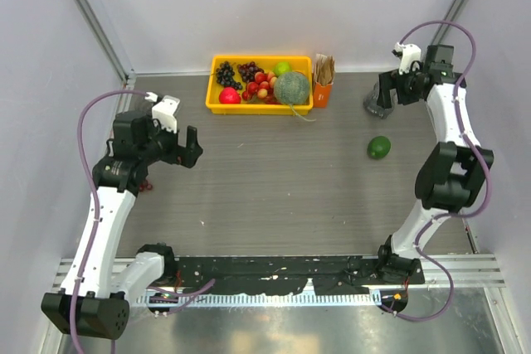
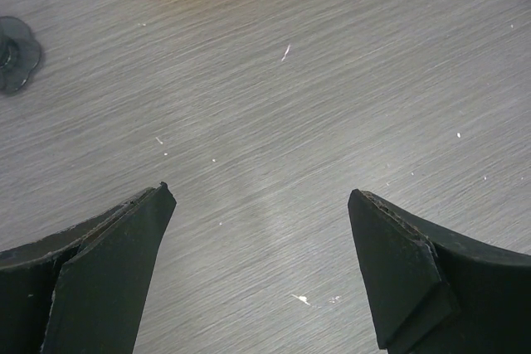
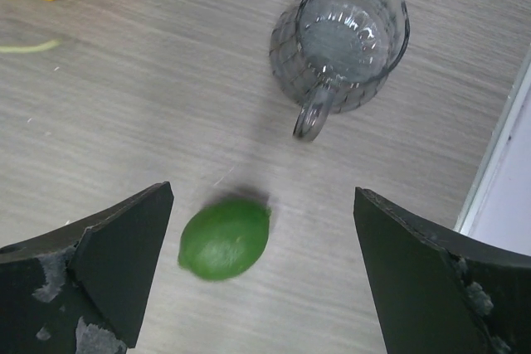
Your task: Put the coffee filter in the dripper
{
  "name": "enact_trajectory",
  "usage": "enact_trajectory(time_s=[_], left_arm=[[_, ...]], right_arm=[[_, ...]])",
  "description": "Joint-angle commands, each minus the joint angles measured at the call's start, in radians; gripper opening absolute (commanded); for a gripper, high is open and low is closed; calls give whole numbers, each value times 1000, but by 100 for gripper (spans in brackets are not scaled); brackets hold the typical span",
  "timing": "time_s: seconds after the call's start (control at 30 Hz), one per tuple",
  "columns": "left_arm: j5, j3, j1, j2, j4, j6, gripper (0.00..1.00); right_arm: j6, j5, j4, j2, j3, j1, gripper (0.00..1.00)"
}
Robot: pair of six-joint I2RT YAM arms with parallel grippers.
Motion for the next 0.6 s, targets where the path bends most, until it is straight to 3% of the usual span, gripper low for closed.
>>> enact_trajectory(time_s=[0.0,0.57], left_arm=[[30,7,-2,21,58,-14,99],[13,-16,-3,91,109,-20,99]], right_arm=[[2,45,10,117,133,2,100],[64,149,113,379,211,7,67]])
